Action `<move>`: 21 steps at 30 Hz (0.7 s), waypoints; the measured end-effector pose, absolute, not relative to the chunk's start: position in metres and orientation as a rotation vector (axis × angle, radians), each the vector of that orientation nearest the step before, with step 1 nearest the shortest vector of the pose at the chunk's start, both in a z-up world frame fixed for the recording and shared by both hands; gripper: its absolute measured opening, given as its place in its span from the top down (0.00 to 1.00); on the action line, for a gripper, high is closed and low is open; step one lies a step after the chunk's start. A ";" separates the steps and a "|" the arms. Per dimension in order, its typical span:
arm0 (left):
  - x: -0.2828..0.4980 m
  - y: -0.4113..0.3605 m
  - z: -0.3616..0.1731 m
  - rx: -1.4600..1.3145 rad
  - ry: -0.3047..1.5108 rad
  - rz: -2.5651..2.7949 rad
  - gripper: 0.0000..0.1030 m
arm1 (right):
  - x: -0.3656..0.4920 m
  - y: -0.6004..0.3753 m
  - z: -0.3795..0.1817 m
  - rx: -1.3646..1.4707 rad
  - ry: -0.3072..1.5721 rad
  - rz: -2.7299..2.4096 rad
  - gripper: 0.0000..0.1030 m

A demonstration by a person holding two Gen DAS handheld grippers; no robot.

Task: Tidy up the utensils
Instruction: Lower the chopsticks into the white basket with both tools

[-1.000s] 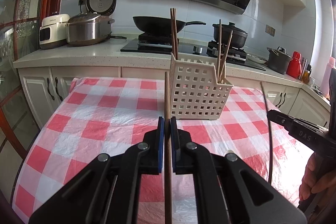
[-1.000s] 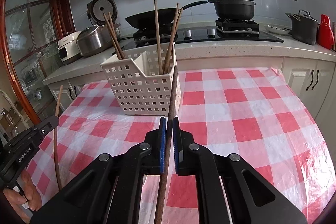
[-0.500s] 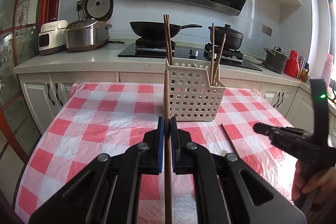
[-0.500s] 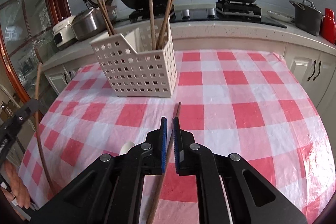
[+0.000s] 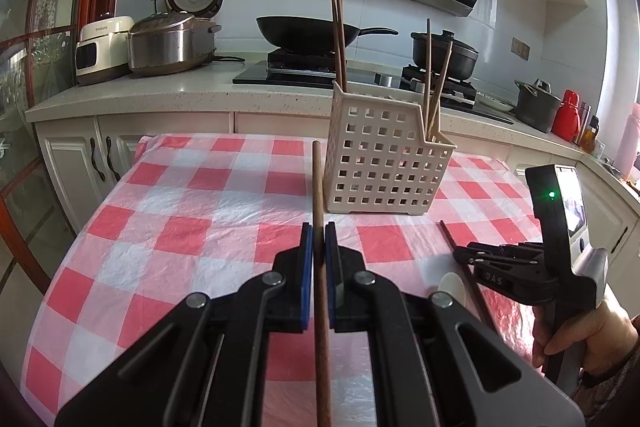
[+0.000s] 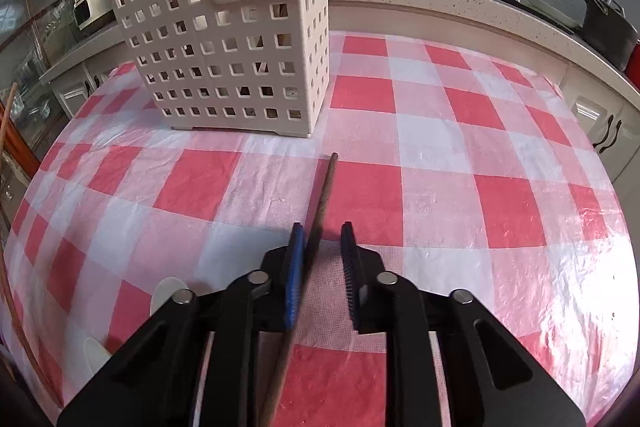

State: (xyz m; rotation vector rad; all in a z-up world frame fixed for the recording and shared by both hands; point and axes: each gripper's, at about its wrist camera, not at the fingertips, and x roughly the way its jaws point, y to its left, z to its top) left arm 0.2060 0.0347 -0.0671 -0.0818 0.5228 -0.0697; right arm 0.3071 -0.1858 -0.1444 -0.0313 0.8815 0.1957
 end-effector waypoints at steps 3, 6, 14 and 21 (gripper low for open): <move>0.207 0.037 -0.067 -0.087 0.521 -0.066 0.94 | 0.302 -0.195 -0.143 0.016 0.877 0.201 0.94; 0.205 0.037 -0.064 -0.094 0.515 -0.070 0.94 | 0.288 -0.209 -0.128 0.084 0.796 0.213 0.94; 0.192 0.027 -0.044 -0.082 0.458 -0.085 0.94 | 0.244 -0.229 -0.061 0.130 0.559 0.251 0.94; 0.177 0.019 -0.024 -0.060 0.402 -0.097 0.94 | 0.218 -0.229 -0.027 0.114 0.448 0.275 0.94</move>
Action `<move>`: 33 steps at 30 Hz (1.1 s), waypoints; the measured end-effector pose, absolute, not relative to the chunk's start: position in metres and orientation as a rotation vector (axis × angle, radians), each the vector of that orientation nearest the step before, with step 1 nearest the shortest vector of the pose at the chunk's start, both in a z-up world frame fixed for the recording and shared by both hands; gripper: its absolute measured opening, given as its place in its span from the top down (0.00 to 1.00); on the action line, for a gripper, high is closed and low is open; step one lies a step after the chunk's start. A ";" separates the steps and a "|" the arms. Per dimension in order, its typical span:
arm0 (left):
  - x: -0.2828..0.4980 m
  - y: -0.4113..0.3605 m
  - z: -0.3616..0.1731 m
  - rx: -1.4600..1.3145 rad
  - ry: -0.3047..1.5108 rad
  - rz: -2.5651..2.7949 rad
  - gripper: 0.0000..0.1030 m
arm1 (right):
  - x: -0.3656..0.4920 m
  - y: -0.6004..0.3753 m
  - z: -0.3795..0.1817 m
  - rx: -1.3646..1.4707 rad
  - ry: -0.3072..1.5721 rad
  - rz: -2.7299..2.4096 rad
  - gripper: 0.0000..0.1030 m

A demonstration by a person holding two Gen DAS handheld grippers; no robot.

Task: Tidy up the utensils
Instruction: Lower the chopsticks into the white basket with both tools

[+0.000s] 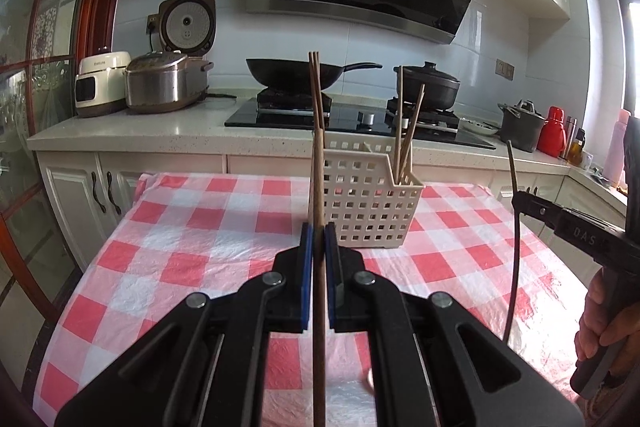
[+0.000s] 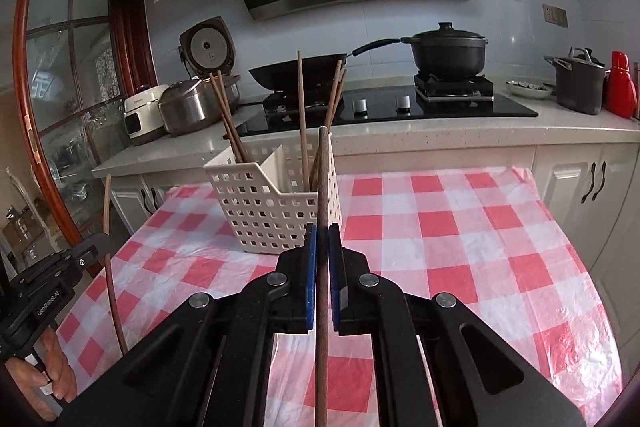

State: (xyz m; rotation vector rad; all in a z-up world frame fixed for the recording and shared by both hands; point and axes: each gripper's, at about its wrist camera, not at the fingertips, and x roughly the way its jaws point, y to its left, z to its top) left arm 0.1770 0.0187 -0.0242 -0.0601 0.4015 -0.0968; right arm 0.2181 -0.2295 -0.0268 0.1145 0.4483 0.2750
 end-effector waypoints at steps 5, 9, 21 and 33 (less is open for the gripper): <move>0.169 0.014 -0.016 -0.045 0.373 -0.097 0.94 | 0.207 -0.233 -0.016 0.121 0.413 0.275 0.94; 0.165 0.011 -0.011 -0.037 0.355 -0.098 0.94 | 0.199 -0.232 -0.008 0.112 0.383 0.279 0.94; 0.176 0.009 0.014 -0.036 0.302 -0.112 0.94 | 0.204 -0.219 0.006 0.072 0.348 0.296 0.94; 0.222 -0.010 0.061 -0.007 0.279 -0.145 0.94 | 0.232 -0.217 0.038 0.023 0.325 0.302 0.94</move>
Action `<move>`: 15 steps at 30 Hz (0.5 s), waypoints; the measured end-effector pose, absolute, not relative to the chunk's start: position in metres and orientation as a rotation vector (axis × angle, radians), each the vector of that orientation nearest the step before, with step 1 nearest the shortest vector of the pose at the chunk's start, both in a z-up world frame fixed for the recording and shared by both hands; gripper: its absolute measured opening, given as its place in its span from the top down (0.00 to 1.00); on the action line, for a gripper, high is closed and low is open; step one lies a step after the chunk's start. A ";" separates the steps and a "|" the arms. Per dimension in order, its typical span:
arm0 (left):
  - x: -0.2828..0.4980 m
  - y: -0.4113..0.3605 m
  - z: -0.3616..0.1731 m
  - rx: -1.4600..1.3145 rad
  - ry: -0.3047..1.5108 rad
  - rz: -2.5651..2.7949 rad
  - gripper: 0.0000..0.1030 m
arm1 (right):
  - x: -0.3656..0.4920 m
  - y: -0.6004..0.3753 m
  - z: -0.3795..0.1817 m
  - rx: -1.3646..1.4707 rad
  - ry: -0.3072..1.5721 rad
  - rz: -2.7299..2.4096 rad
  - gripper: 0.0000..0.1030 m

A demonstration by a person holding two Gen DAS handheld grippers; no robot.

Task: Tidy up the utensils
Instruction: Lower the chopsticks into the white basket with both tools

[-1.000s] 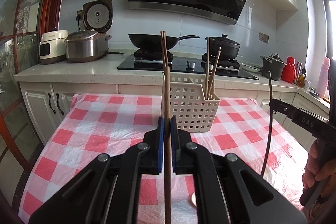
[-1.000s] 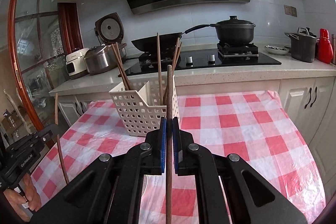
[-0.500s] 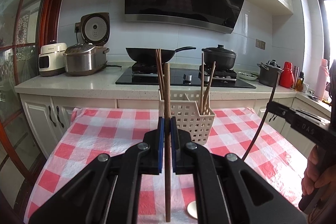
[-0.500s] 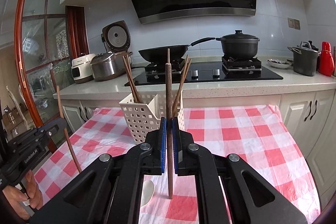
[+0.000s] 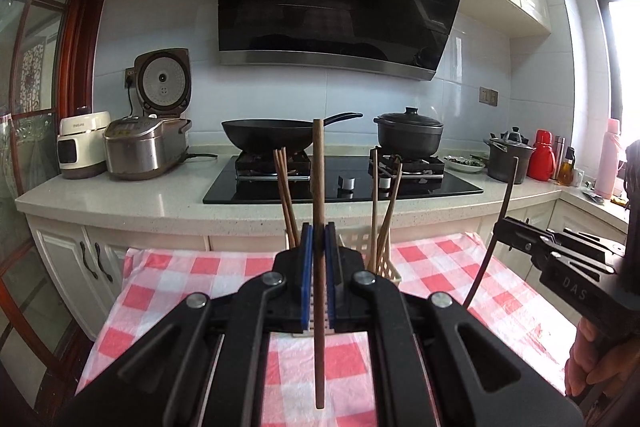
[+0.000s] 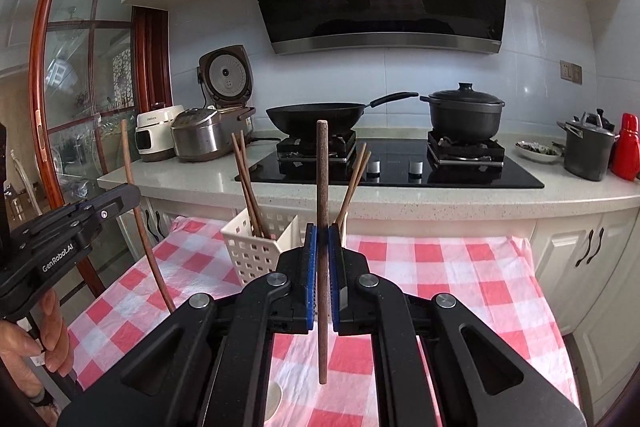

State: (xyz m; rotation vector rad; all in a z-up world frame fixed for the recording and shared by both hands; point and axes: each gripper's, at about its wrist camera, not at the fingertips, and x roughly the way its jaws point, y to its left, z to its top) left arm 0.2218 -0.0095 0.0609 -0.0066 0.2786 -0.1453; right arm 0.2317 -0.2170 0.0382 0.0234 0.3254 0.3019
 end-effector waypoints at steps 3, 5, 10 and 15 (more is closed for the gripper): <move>0.241 -0.011 0.077 -0.024 0.295 -0.165 0.94 | 0.246 -0.219 0.049 0.039 0.321 0.310 0.94; 0.252 -0.009 0.088 -0.036 0.298 -0.170 0.94 | 0.255 -0.222 0.059 0.059 0.317 0.314 0.94; 0.279 -0.011 0.120 -0.040 0.281 -0.166 0.94 | 0.275 -0.225 0.084 0.082 0.292 0.318 0.94; 0.304 -0.015 0.150 -0.029 0.254 -0.153 0.94 | 0.297 -0.222 0.104 0.090 0.278 0.329 0.94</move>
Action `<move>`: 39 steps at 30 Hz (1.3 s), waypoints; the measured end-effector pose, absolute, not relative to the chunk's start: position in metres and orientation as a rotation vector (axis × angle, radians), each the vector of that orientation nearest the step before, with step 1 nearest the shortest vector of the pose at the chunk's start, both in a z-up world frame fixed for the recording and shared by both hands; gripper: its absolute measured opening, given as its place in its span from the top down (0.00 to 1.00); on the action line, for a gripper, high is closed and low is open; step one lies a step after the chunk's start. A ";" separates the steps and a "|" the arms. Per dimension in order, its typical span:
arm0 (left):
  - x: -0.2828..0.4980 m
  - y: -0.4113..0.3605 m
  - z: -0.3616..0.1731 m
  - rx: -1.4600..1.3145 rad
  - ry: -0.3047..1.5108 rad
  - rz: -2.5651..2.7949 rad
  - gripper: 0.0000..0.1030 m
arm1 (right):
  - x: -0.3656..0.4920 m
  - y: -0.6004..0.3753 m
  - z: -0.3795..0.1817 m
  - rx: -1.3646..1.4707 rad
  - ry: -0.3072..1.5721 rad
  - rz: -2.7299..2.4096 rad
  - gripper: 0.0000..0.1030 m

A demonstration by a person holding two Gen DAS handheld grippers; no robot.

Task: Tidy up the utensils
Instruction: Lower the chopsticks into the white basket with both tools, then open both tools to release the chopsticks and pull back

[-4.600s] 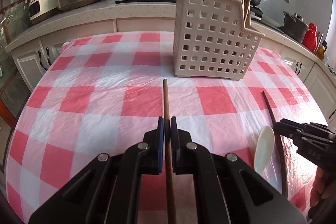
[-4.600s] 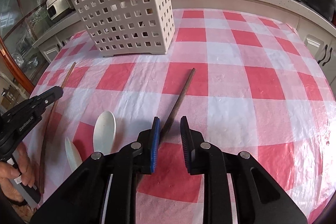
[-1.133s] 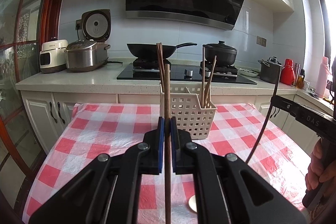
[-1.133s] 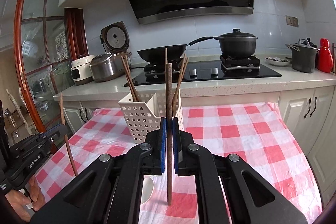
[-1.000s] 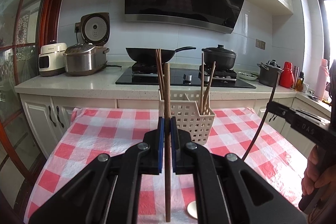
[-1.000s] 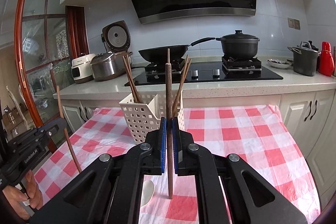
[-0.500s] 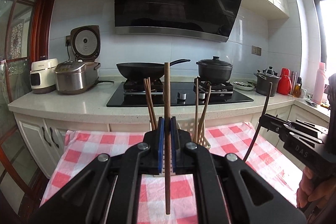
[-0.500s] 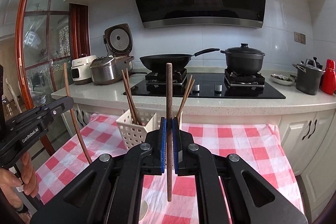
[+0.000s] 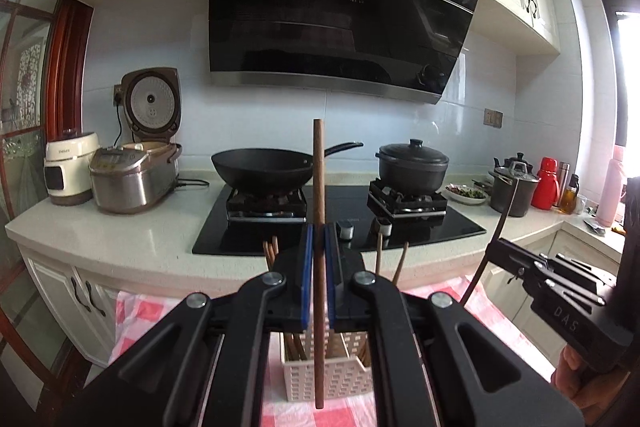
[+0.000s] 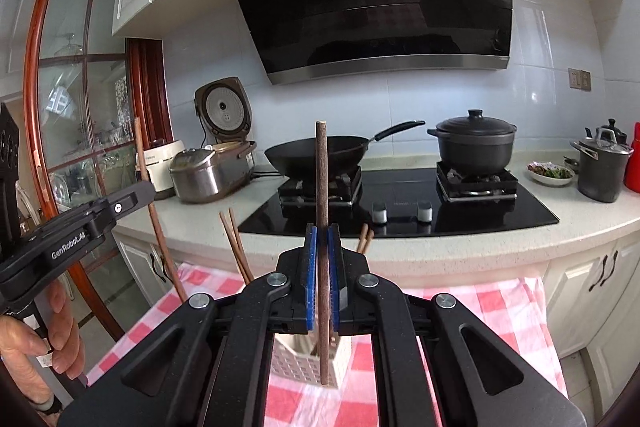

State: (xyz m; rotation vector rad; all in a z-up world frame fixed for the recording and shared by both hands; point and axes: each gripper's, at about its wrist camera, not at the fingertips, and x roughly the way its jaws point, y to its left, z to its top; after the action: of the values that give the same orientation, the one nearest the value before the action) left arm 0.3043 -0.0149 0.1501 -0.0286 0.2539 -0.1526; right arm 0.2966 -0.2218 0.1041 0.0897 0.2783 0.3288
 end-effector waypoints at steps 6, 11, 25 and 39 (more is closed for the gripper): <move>0.334 -0.021 0.171 -0.025 0.231 -0.142 0.94 | 0.323 -0.216 0.114 0.110 0.287 0.347 0.94; 0.359 -0.021 0.169 -0.035 0.241 -0.128 0.94 | 0.343 -0.211 0.112 0.130 0.308 0.364 0.94; 0.410 -0.004 0.086 -0.100 0.396 -0.122 0.94 | 0.377 -0.183 0.061 0.095 0.443 0.407 0.94; 0.406 0.010 0.025 -0.099 0.479 -0.067 0.86 | 0.395 -0.171 0.017 0.104 0.559 0.365 0.78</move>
State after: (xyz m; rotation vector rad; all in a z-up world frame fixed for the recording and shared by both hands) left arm 0.4055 0.0100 0.0245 -0.0990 0.4790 -0.0672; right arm 0.3949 -0.1713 0.0167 0.1045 0.5594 0.3654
